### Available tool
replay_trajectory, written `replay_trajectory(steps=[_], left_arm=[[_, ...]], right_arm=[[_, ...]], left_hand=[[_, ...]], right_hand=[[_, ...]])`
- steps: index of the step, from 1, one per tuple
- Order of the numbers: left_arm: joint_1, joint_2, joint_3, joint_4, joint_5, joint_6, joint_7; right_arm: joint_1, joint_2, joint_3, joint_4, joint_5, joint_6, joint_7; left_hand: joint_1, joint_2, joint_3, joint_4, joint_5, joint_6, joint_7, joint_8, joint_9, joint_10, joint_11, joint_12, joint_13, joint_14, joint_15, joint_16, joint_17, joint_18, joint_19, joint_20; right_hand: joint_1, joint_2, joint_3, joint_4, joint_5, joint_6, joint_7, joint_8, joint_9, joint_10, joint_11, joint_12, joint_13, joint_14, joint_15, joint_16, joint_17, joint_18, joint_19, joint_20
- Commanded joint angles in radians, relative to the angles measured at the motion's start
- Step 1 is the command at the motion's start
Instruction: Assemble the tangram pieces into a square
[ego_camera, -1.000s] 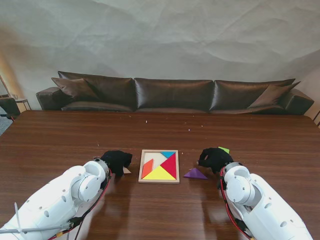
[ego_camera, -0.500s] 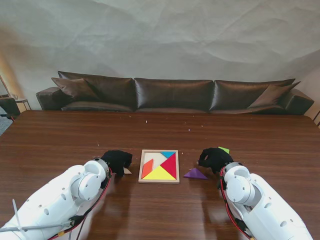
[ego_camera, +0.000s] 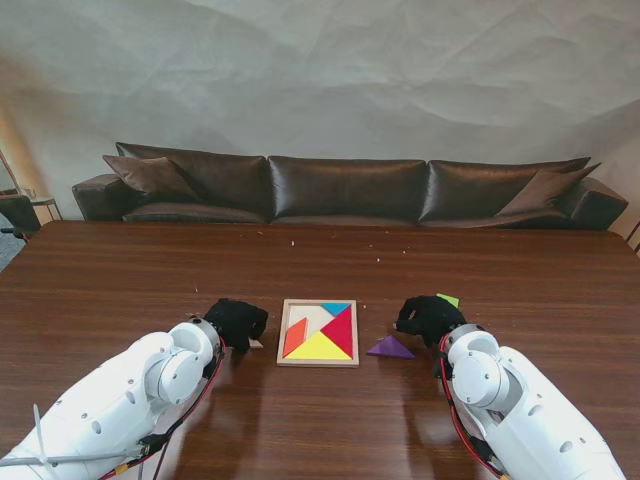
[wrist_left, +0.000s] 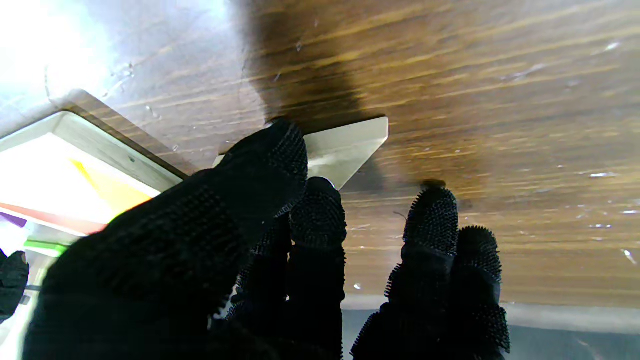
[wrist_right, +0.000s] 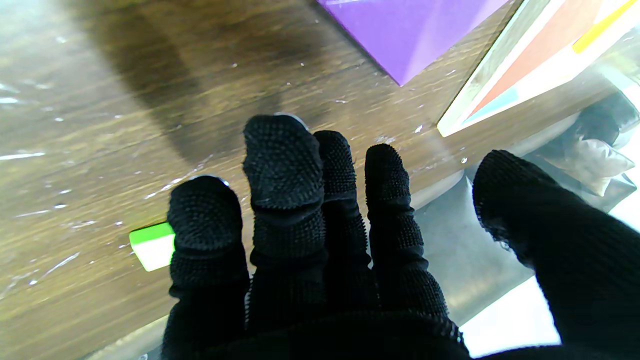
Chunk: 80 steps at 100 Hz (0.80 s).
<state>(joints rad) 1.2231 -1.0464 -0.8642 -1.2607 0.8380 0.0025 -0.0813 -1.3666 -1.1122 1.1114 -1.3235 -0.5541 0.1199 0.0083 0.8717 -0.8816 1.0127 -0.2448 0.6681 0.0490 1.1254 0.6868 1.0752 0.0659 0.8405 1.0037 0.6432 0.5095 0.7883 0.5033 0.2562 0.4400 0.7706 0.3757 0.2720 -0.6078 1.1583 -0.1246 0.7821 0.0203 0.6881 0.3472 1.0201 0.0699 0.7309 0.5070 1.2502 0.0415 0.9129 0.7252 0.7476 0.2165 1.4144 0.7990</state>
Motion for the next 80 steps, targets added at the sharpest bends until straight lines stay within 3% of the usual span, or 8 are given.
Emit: replay_trajectory(steps=[1, 14, 19, 26, 30, 43, 63, 80], left_arm=[[0.039, 0.000, 0.018, 0.046, -0.004, 0.005, -0.045], [0.040, 0.002, 0.017, 0.035, 0.006, 0.017, -0.056], [0.040, 0.004, 0.016, 0.030, 0.016, 0.024, -0.059], [0.040, 0.005, 0.016, 0.029, 0.026, 0.024, -0.058], [0.038, 0.005, 0.017, 0.032, 0.026, 0.022, -0.057], [0.037, 0.000, 0.018, 0.042, -0.002, 0.017, -0.051], [0.037, -0.007, 0.013, 0.056, -0.034, -0.002, -0.031], [0.045, -0.009, -0.016, 0.049, -0.058, -0.021, -0.040]], right_arm=[[-0.002, -0.003, -0.003, -0.001, 0.000, -0.001, 0.016], [-0.002, -0.003, -0.004, 0.000, 0.000, -0.002, 0.016], [-0.001, -0.003, -0.004, 0.000, 0.001, -0.003, 0.015], [-0.001, -0.003, -0.005, 0.001, 0.001, -0.003, 0.016], [-0.001, -0.003, -0.004, 0.001, 0.002, -0.004, 0.016], [-0.002, -0.003, -0.003, 0.001, 0.001, -0.003, 0.017], [0.000, -0.003, -0.004, 0.003, 0.001, -0.004, 0.017], [0.001, -0.003, -0.005, 0.004, 0.002, -0.004, 0.019]], left_hand=[[0.045, -0.010, -0.063, 0.007, 0.102, -0.047, 0.078, 0.025, 0.034, -0.038, -0.026, 0.033, -0.065, -0.101, -0.530, -0.160, -0.052, -0.025, -0.033, -0.004], [0.042, 0.001, -0.074, 0.006, 0.109, -0.072, 0.066, 0.031, 0.048, -0.062, -0.083, 0.097, -0.062, -0.111, -0.510, -0.142, -0.107, -0.006, -0.048, 0.045], [0.037, 0.002, -0.080, 0.006, 0.114, -0.093, 0.057, 0.034, 0.056, -0.080, -0.116, 0.131, -0.050, -0.140, -0.470, -0.085, -0.131, -0.018, -0.017, 0.129], [0.026, -0.004, -0.079, -0.001, 0.128, -0.126, 0.038, 0.037, 0.081, -0.097, -0.162, 0.172, -0.037, -0.201, -0.336, 0.095, -0.180, -0.098, 0.144, 0.332], [0.026, -0.008, -0.078, -0.003, 0.136, -0.130, 0.033, 0.033, 0.087, -0.099, -0.170, 0.179, -0.030, -0.194, -0.315, 0.114, -0.185, -0.102, 0.185, 0.362], [0.053, 0.000, -0.075, 0.008, 0.137, -0.086, 0.038, 0.031, 0.080, -0.055, -0.175, 0.212, 0.044, -0.156, -0.325, 0.096, -0.106, -0.063, 0.207, 0.360], [0.059, 0.033, -0.078, 0.019, 0.104, -0.066, 0.032, 0.020, 0.012, -0.009, -0.175, 0.233, 0.079, -0.171, -0.320, 0.089, -0.057, -0.048, 0.230, 0.353], [0.046, 0.044, -0.100, 0.027, 0.076, -0.075, 0.008, 0.011, -0.074, 0.028, -0.372, 0.199, 0.063, -0.161, -0.340, 0.071, -0.071, -0.041, 0.225, 0.344]], right_hand=[[-0.020, 0.010, -0.010, 0.008, -0.003, 0.006, 0.009, -0.001, 0.001, 0.017, 0.009, -0.012, 0.012, 0.006, 0.010, 0.004, -0.015, -0.005, 0.023, -0.005], [-0.020, 0.010, -0.010, 0.008, -0.002, 0.006, 0.009, -0.001, 0.001, 0.017, 0.009, -0.012, 0.012, 0.004, 0.010, 0.004, -0.015, -0.004, 0.023, -0.005], [-0.020, 0.010, -0.010, 0.008, -0.002, 0.006, 0.010, -0.001, 0.001, 0.016, 0.009, -0.012, 0.012, 0.010, 0.010, 0.005, -0.015, -0.004, 0.023, -0.005], [-0.020, 0.009, -0.010, 0.008, -0.001, 0.005, 0.010, -0.002, 0.002, 0.016, 0.009, -0.012, 0.011, 0.005, 0.010, 0.004, -0.015, -0.004, 0.023, -0.005], [-0.020, 0.010, -0.010, 0.008, -0.001, 0.006, 0.010, -0.002, 0.002, 0.016, 0.009, -0.012, 0.013, 0.010, 0.011, 0.005, -0.015, -0.004, 0.023, -0.005], [-0.020, 0.009, -0.010, 0.008, -0.001, 0.005, 0.010, -0.002, 0.002, 0.015, 0.009, -0.012, 0.012, 0.005, 0.010, 0.004, -0.016, -0.004, 0.023, -0.005], [-0.020, 0.009, -0.010, 0.008, 0.000, 0.004, 0.009, -0.002, 0.004, 0.016, 0.009, -0.012, 0.013, 0.004, 0.010, 0.004, -0.016, -0.004, 0.023, -0.005], [-0.019, 0.008, -0.009, 0.008, 0.003, 0.005, 0.010, -0.002, 0.004, 0.016, 0.009, -0.012, 0.013, 0.006, 0.010, 0.004, -0.015, -0.004, 0.023, -0.005]])
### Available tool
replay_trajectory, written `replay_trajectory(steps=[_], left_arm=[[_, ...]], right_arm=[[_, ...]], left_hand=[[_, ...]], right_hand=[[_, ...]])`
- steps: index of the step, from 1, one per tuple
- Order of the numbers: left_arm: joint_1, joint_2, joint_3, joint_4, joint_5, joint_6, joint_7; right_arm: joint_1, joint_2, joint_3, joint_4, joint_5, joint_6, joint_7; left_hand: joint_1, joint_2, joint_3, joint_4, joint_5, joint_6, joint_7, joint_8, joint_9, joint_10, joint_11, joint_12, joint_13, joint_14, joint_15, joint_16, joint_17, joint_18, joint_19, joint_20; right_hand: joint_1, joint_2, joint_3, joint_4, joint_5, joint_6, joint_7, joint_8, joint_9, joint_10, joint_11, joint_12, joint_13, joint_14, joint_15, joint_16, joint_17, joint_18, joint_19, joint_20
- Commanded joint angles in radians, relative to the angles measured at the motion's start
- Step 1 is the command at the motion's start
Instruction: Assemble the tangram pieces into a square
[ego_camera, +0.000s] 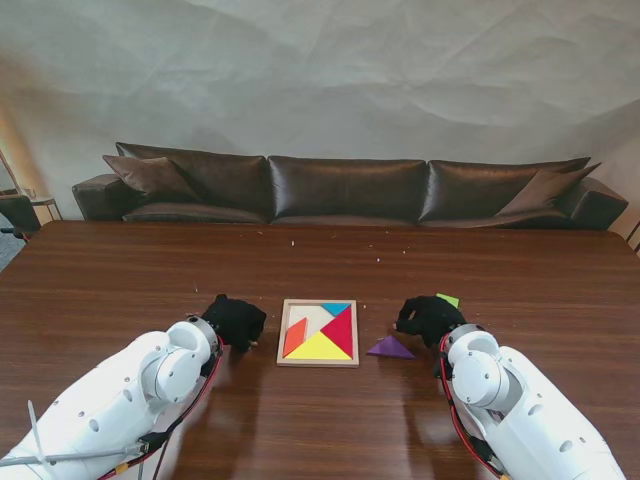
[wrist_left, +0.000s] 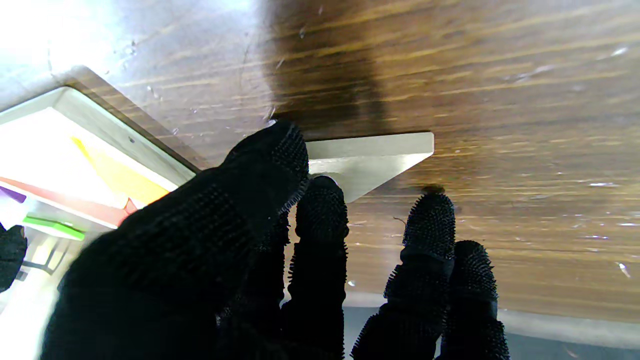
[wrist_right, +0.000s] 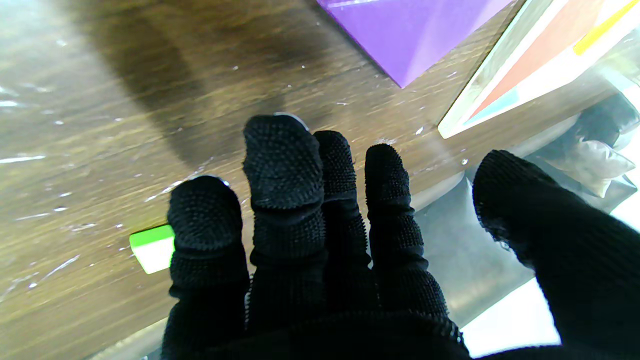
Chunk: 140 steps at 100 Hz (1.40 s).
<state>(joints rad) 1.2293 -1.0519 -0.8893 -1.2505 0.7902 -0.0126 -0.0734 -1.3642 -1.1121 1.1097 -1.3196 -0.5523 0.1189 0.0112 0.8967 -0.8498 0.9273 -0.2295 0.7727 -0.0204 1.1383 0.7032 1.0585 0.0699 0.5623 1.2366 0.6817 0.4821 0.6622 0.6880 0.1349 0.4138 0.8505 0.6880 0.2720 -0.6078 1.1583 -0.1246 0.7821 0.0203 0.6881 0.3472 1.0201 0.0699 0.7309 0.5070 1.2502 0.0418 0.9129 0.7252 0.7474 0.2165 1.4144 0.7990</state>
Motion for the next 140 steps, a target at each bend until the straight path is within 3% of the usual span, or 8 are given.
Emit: replay_trajectory(steps=[1, 14, 26, 46, 68, 82, 115, 140], left_arm=[[0.039, -0.003, 0.007, 0.038, -0.010, -0.008, -0.048], [0.043, -0.002, -0.016, 0.032, -0.012, -0.034, -0.050], [0.047, -0.004, -0.041, 0.024, -0.028, -0.056, -0.054], [0.056, -0.005, -0.081, 0.001, -0.028, -0.082, -0.049], [0.069, -0.002, -0.130, -0.025, 0.008, -0.082, -0.041], [0.070, -0.001, -0.145, -0.022, 0.012, -0.078, -0.041], [0.071, -0.014, -0.201, -0.013, -0.052, -0.118, -0.010], [0.027, -0.009, -0.179, 0.011, 0.023, -0.070, 0.007]], right_arm=[[-0.001, -0.003, -0.004, 0.000, 0.000, -0.003, 0.016], [-0.001, -0.002, -0.004, 0.001, 0.001, -0.003, 0.019], [0.000, -0.002, -0.003, 0.002, 0.001, -0.002, 0.018], [0.001, -0.002, -0.003, 0.004, 0.002, -0.001, 0.019], [0.002, -0.002, -0.003, 0.005, 0.003, -0.002, 0.020], [0.003, -0.002, -0.004, 0.006, 0.003, -0.002, 0.020], [0.005, -0.001, -0.007, 0.008, 0.003, 0.000, 0.025], [0.006, -0.002, -0.008, 0.009, 0.004, 0.000, 0.025]], left_hand=[[0.020, 0.013, -0.016, 0.011, -0.030, -0.007, -0.006, -0.006, -0.062, 0.025, -0.100, -0.037, 0.025, -0.134, -0.213, -0.113, 0.050, -0.015, 0.144, 0.032], [-0.006, 0.015, -0.021, 0.009, -0.042, -0.036, -0.074, 0.005, -0.173, 0.027, -0.119, -0.142, 0.006, -0.132, -0.222, -0.111, 0.036, -0.020, 0.128, 0.040], [-0.001, 0.034, -0.079, 0.018, -0.026, -0.065, -0.118, -0.013, -0.266, 0.011, -0.117, -0.420, -0.010, -0.120, -0.234, -0.112, 0.022, -0.011, 0.103, 0.049], [-0.030, 0.036, -0.102, 0.013, 0.018, -0.103, -0.237, -0.074, -0.316, 0.010, -0.190, -0.536, -0.031, -0.117, -0.239, -0.104, 0.000, -0.010, 0.077, 0.063], [-0.120, 0.065, -0.038, 0.019, 0.004, -0.058, -0.468, -0.111, -0.344, 0.041, -0.221, -0.583, -0.049, -0.123, -0.213, -0.068, -0.017, -0.026, 0.069, 0.100], [-0.193, 0.100, 0.032, 0.093, -0.020, -0.029, -0.607, -0.146, -0.348, 0.046, -0.228, -0.585, -0.047, -0.127, -0.186, -0.042, -0.014, -0.035, 0.082, 0.119], [-0.147, 0.167, 0.007, 0.106, -0.051, -0.078, -0.763, -0.247, -0.429, -0.020, -0.331, -0.720, 0.001, -0.150, -0.087, 0.023, 0.010, -0.029, 0.144, 0.155], [-0.219, 0.146, 0.008, 0.099, -0.041, 0.010, -0.860, -0.320, -0.382, 0.043, -0.303, -0.710, -0.058, -0.126, -0.135, 0.000, -0.002, -0.046, 0.158, 0.162]], right_hand=[[-0.019, 0.008, -0.009, 0.008, 0.003, 0.005, 0.010, -0.002, 0.004, 0.016, 0.009, -0.012, 0.013, 0.004, 0.010, 0.004, -0.015, -0.004, 0.023, -0.005], [-0.019, 0.008, -0.009, 0.007, 0.006, 0.005, 0.011, -0.001, 0.006, 0.014, 0.010, -0.012, 0.012, 0.004, 0.010, 0.004, -0.015, -0.004, 0.023, -0.005], [-0.019, 0.008, -0.008, 0.007, 0.005, 0.004, 0.011, -0.001, 0.006, 0.015, 0.010, -0.012, 0.012, 0.005, 0.010, 0.004, -0.015, -0.002, 0.023, -0.005], [-0.017, 0.006, -0.007, 0.007, 0.007, 0.005, 0.011, -0.001, 0.006, 0.016, 0.010, -0.012, 0.012, 0.006, 0.010, 0.004, -0.015, -0.002, 0.023, -0.005], [-0.018, 0.004, -0.006, 0.006, 0.007, 0.005, 0.010, -0.001, 0.006, 0.014, 0.010, -0.012, 0.013, 0.003, 0.010, 0.004, -0.015, -0.002, 0.023, -0.005], [-0.017, 0.003, -0.005, 0.006, 0.006, 0.005, 0.010, -0.001, 0.007, 0.014, 0.010, -0.012, 0.011, 0.008, 0.010, 0.004, -0.015, -0.002, 0.023, -0.005], [-0.016, 0.001, -0.005, 0.006, 0.009, 0.005, 0.011, 0.000, 0.009, 0.015, 0.010, -0.011, 0.012, 0.007, 0.010, 0.004, -0.015, -0.002, 0.023, -0.005], [-0.016, 0.001, -0.005, 0.005, 0.007, 0.005, 0.010, 0.000, 0.012, 0.013, 0.010, -0.011, 0.013, 0.006, 0.010, 0.004, -0.015, -0.002, 0.023, -0.005]])
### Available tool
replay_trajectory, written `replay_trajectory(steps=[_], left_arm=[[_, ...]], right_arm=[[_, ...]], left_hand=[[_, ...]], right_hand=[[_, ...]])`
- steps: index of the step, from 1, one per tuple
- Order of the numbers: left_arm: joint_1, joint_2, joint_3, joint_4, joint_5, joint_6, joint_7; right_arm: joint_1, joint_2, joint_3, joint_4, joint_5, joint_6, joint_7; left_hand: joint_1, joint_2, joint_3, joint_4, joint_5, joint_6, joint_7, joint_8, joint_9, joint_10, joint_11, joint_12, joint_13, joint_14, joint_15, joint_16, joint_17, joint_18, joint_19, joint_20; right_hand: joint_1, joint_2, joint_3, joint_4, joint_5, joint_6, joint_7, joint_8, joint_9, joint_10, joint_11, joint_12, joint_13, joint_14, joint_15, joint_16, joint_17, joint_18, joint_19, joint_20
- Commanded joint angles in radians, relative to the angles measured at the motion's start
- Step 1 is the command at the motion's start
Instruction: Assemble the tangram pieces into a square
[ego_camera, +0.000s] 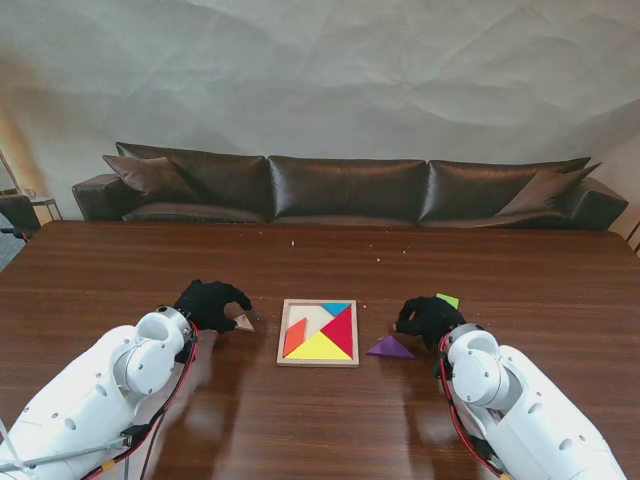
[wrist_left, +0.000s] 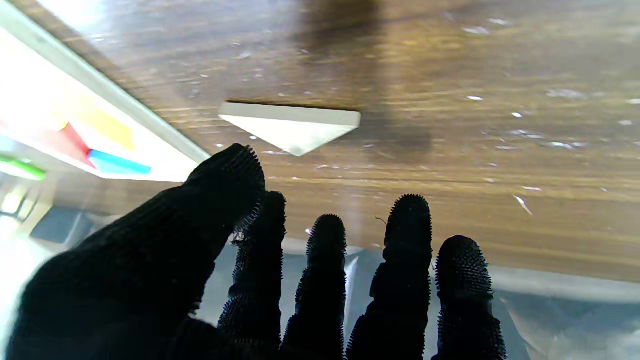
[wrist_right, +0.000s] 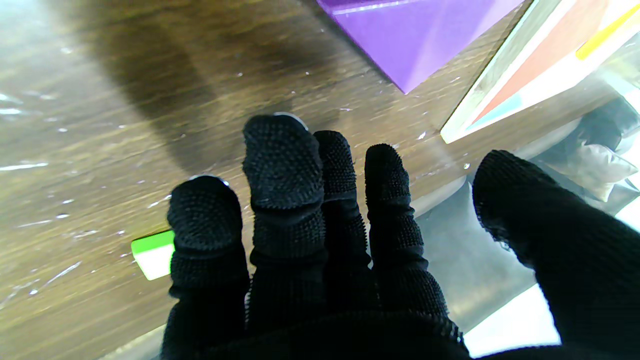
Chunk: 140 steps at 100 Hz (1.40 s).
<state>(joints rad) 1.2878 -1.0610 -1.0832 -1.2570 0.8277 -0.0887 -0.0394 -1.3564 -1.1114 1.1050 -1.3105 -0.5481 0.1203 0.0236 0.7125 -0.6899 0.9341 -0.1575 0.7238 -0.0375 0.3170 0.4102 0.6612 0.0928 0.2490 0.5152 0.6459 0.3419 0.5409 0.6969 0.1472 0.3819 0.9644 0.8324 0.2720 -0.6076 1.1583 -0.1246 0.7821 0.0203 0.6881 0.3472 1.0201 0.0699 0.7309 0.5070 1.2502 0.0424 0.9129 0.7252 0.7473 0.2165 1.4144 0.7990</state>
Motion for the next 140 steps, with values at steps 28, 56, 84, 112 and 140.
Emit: replay_trajectory(steps=[28, 56, 84, 112, 140], left_arm=[[-0.126, 0.004, 0.151, 0.102, 0.012, 0.047, -0.038], [-0.143, 0.004, 0.197, 0.131, 0.003, 0.063, -0.045], [-0.155, 0.006, 0.236, 0.153, 0.009, 0.073, -0.046], [-0.157, 0.008, 0.259, 0.162, 0.008, 0.073, -0.056], [-0.156, 0.014, 0.271, 0.165, 0.017, 0.071, -0.068]], right_arm=[[-0.001, -0.003, -0.001, 0.003, 0.002, -0.002, 0.011], [0.000, -0.003, 0.000, 0.007, 0.004, -0.004, 0.010], [0.000, -0.003, -0.002, 0.008, 0.004, -0.005, 0.012], [0.002, -0.003, -0.005, 0.009, 0.004, -0.006, 0.013], [0.002, -0.003, -0.005, 0.010, 0.005, -0.005, 0.012]], left_hand=[[-0.073, -0.038, 0.027, 0.021, -0.091, 0.060, -0.095, -0.074, 0.012, 0.060, 0.016, 0.042, -0.058, 0.009, -0.030, -0.018, -0.016, -0.039, 0.067, 0.006], [-0.059, -0.038, 0.040, 0.024, -0.155, 0.024, 0.180, 0.164, 0.033, 0.079, -0.017, 0.004, -0.053, 0.019, -0.047, -0.028, -0.011, -0.035, 0.074, -0.003], [-0.051, -0.034, 0.050, 0.027, -0.218, 0.038, 0.369, 0.272, 0.072, 0.090, -0.010, 0.000, -0.012, 0.011, -0.027, -0.023, 0.027, -0.031, 0.106, 0.003], [-0.045, -0.036, 0.065, 0.027, -0.320, 0.067, 0.510, 0.364, 0.122, 0.140, 0.063, 0.073, 0.077, -0.060, 0.064, 0.012, 0.125, -0.088, 0.197, -0.010], [-0.028, -0.038, 0.080, 0.031, -0.335, 0.084, 0.570, 0.392, 0.164, 0.115, 0.170, 0.152, 0.143, -0.109, 0.164, 0.048, 0.198, -0.133, 0.282, -0.043]], right_hand=[[-0.015, 0.000, -0.003, 0.005, 0.008, 0.007, 0.011, 0.000, 0.011, 0.013, 0.009, -0.011, 0.013, 0.006, 0.010, 0.004, -0.015, -0.002, 0.023, -0.005], [-0.015, -0.001, -0.003, 0.005, 0.008, 0.007, 0.011, 0.000, 0.013, 0.013, 0.010, -0.011, 0.014, 0.007, 0.011, 0.004, -0.015, -0.002, 0.024, -0.005], [-0.015, -0.001, -0.003, 0.005, 0.010, 0.007, 0.012, 0.000, 0.013, 0.014, 0.010, -0.011, 0.013, 0.009, 0.011, 0.004, -0.015, -0.002, 0.024, -0.005], [-0.015, -0.001, -0.002, 0.005, 0.011, 0.007, 0.012, 0.000, 0.014, 0.013, 0.010, -0.011, 0.014, 0.006, 0.010, 0.004, -0.015, -0.002, 0.024, -0.005], [-0.015, 0.000, -0.002, 0.005, 0.011, 0.007, 0.012, 0.000, 0.015, 0.013, 0.010, -0.011, 0.014, 0.007, 0.011, 0.004, -0.014, -0.002, 0.024, -0.006]])
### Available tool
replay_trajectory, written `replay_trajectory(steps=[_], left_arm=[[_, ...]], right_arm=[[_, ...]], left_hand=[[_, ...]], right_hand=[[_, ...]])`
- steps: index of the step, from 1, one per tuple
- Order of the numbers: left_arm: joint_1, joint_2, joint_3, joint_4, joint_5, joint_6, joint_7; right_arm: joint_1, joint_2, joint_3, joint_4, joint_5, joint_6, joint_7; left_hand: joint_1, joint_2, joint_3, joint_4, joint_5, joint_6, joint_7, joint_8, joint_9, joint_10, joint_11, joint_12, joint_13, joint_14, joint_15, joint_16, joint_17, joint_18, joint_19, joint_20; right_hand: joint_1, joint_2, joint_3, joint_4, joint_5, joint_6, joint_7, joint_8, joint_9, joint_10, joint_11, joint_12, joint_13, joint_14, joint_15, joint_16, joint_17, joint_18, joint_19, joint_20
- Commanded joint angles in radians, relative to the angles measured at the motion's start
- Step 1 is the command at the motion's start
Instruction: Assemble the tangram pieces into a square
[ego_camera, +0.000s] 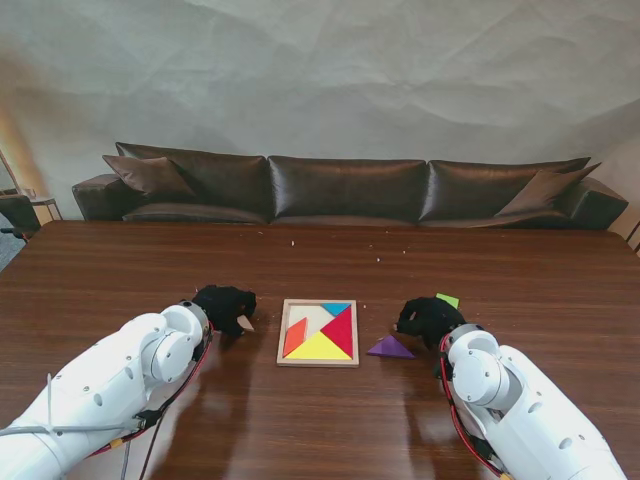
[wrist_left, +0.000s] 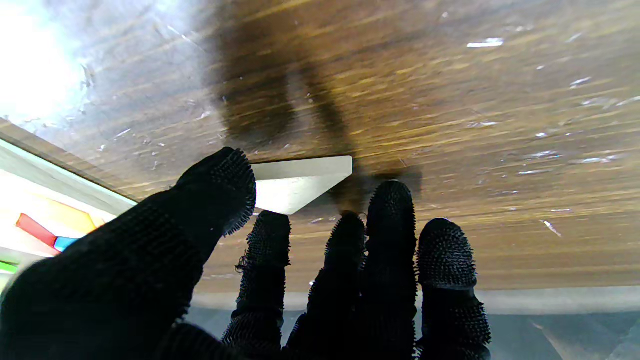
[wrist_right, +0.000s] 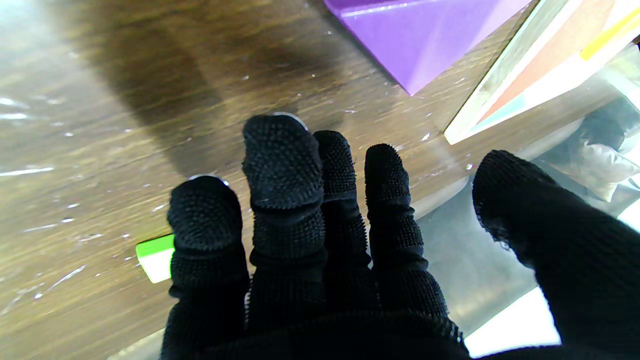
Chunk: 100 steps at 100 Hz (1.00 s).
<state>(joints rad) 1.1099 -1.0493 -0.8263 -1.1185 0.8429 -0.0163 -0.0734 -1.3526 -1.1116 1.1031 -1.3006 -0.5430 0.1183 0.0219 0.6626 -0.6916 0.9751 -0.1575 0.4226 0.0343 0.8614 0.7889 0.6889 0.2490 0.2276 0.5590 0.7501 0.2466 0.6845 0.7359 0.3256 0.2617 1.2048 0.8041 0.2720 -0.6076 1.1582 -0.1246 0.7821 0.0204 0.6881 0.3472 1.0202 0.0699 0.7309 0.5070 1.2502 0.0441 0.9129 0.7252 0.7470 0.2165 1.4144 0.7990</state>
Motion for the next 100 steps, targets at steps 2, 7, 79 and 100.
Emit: replay_trajectory(steps=[2, 7, 79, 100], left_arm=[[0.022, 0.002, 0.016, 0.028, 0.003, -0.002, -0.034], [0.021, 0.003, 0.022, 0.030, 0.006, -0.004, -0.034], [0.036, -0.005, 0.043, 0.054, 0.000, -0.012, 0.026], [0.055, -0.003, 0.024, 0.039, 0.018, -0.023, 0.043]], right_arm=[[-0.002, -0.003, -0.003, 0.000, 0.000, -0.003, 0.014], [-0.002, -0.003, -0.003, 0.001, 0.000, -0.004, 0.014], [-0.001, -0.002, -0.004, 0.002, 0.001, -0.003, 0.019], [0.000, -0.001, -0.006, 0.002, 0.001, -0.001, 0.023]], left_hand=[[0.025, -0.036, 0.040, 0.031, -0.032, 0.013, 0.027, 0.013, 0.149, -0.049, 0.203, 0.117, 0.043, -0.015, 0.021, 0.008, 0.024, -0.012, 0.044, -0.017], [0.032, -0.036, 0.043, 0.033, -0.028, 0.016, 0.032, 0.012, 0.169, -0.070, 0.242, 0.150, 0.056, -0.020, 0.021, 0.004, 0.038, -0.013, 0.050, -0.025], [0.212, -0.121, -0.076, -0.055, 0.139, -0.005, 0.117, -0.020, 0.432, -0.187, 0.293, 0.653, 0.116, 0.011, -0.022, -0.021, 0.099, 0.040, 0.113, -0.037], [0.220, -0.139, -0.071, -0.054, 0.193, -0.028, 0.151, -0.047, 0.458, -0.178, 0.324, 0.659, 0.034, 0.062, -0.190, -0.120, 0.056, 0.058, 0.038, -0.060]], right_hand=[[-0.015, -0.001, -0.002, 0.005, 0.012, 0.007, 0.012, 0.000, 0.015, 0.013, 0.010, -0.011, 0.014, 0.007, 0.011, 0.004, -0.014, -0.002, 0.024, -0.006], [-0.015, 0.000, -0.003, 0.005, 0.012, 0.006, 0.013, 0.000, 0.016, 0.012, 0.010, -0.011, 0.015, 0.006, 0.011, 0.004, -0.014, -0.002, 0.024, -0.006], [-0.016, 0.002, -0.003, 0.005, 0.015, 0.007, 0.012, 0.000, 0.015, 0.013, 0.009, -0.011, 0.015, 0.006, 0.011, 0.004, -0.014, -0.001, 0.024, -0.006], [-0.016, 0.004, -0.004, 0.006, 0.014, 0.006, 0.011, 0.000, 0.014, 0.014, 0.009, -0.011, 0.014, 0.007, 0.010, 0.004, -0.013, -0.003, 0.024, -0.006]])
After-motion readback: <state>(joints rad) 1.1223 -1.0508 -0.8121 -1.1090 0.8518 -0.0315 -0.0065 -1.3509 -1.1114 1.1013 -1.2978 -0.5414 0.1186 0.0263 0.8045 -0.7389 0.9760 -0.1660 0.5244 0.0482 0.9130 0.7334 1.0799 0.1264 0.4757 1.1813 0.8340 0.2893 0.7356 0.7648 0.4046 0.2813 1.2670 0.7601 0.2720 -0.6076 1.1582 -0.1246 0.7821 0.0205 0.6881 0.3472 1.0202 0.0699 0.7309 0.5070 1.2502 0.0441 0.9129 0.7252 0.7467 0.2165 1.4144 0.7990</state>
